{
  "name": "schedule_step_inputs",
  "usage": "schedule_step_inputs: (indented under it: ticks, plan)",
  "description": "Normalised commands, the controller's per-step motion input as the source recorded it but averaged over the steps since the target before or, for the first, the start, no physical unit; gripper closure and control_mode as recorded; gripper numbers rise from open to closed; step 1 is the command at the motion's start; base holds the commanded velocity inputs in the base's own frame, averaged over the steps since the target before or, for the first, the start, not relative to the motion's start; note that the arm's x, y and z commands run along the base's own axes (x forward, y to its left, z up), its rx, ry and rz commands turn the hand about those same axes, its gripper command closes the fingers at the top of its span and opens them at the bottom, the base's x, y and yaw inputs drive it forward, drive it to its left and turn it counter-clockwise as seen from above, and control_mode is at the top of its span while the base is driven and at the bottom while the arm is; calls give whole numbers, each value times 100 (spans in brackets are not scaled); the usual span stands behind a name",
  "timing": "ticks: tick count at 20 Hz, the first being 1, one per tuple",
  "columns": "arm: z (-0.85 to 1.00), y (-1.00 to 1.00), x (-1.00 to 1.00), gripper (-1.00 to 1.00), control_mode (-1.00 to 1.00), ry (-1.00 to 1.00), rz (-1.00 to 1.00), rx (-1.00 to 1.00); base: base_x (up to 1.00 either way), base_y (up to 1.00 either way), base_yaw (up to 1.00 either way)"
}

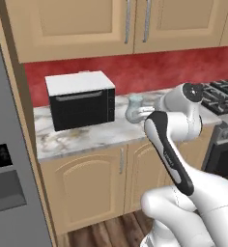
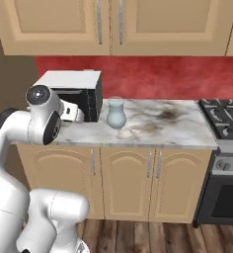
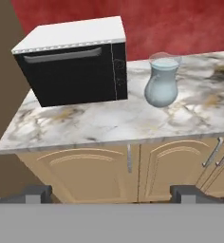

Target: Move the mango and onion from the top shelf to the second highest shelf to make space. Then, place the pitcher from the counter on the cleared top shelf.

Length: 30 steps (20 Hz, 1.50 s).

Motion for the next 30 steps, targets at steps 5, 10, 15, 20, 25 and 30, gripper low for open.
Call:
schedule_step_inputs:
  ticks: [5, 10, 15, 20, 25, 30]
  plan:
    - [0, 0, 0, -100, 100, 0, 0, 0, 87, -15, 0]
    - [0, 0, 0, -100, 100, 0, 0, 0, 73, 0, -1]
    - [-9, -3, 1, -100, -100, 2, -2, 0, 23, -5, -5]
    - [-47, -23, 15, -100, -100, 12, -14, 0, 0, 0, 0]
    - [-62, -40, 22, -100, -100, 14, -17, 0, 0, 0, 0]
    - [-62, -34, 30, -100, -100, 13, -15, 0, 0, 0, 0]
